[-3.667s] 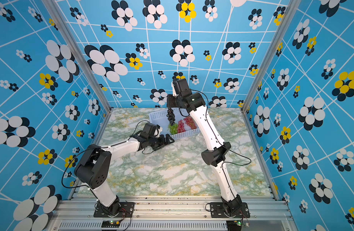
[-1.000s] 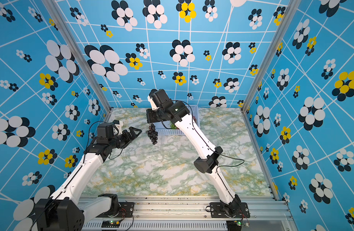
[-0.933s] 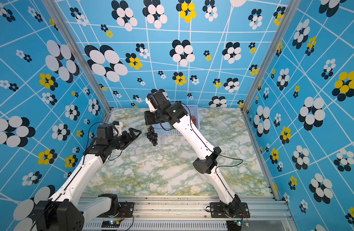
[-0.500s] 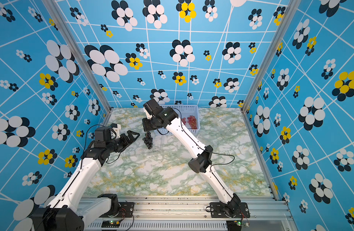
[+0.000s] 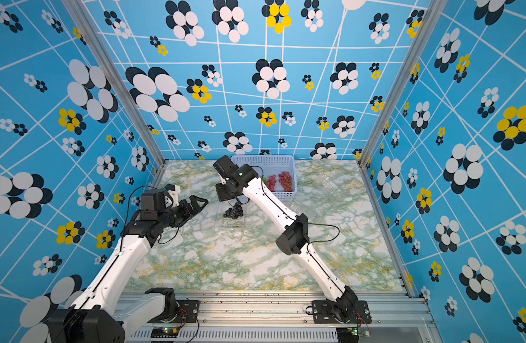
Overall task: Pack grapes into containers
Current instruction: Place the grape into the packing box.
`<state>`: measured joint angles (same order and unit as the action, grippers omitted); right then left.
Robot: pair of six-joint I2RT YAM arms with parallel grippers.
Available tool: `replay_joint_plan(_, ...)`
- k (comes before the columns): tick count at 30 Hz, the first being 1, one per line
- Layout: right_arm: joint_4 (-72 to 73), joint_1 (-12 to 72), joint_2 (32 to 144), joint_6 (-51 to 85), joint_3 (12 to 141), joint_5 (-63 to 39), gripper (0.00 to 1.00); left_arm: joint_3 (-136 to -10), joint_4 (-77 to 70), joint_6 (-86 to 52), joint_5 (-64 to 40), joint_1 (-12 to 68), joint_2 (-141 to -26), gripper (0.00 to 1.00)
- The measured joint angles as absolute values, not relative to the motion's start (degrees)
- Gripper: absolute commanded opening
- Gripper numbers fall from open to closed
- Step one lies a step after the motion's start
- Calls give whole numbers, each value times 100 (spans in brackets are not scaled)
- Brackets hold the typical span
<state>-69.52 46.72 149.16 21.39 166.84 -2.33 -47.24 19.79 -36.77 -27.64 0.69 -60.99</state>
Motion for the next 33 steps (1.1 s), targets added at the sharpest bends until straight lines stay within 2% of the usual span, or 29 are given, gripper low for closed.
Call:
replay_joint_plan(26, -6945, 4473, 15657, 2014, 16689, -336, 0, -4724, 1986, -3592, -2744, 69, -6263, 100)
replay_joint_plan(31, -6855, 4456, 15657, 2010, 16689, -357, 14, -4724, 1979, -3592, -2744, 69, -6270, 100)
replay_joint_plan(33, -6845, 4440, 15655, 1979, 16689, -360, 16, -4724, 1977, -3592, -2744, 69, -6270, 99)
